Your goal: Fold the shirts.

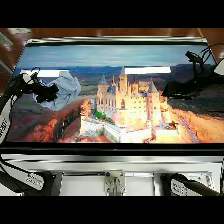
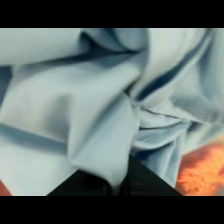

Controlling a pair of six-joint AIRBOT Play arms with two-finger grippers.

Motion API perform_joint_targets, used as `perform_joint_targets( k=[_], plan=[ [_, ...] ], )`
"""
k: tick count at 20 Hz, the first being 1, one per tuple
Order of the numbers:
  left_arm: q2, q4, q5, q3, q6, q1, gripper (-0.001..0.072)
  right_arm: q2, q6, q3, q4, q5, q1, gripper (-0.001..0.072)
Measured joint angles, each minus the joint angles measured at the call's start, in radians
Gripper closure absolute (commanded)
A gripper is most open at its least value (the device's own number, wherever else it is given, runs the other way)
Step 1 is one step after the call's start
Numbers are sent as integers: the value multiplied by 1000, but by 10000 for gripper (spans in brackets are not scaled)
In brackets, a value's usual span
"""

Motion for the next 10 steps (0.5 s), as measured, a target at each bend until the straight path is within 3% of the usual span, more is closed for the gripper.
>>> perform_joint_targets(
  k=[6,10],
  plan=[
    [320,-56,3,67,284,-170,667,5,-16,32,5,-37,0,23],
    [575,-64,1,76,322,-422,667,74,-27,115,-10,-45,0,23]
  ],
)
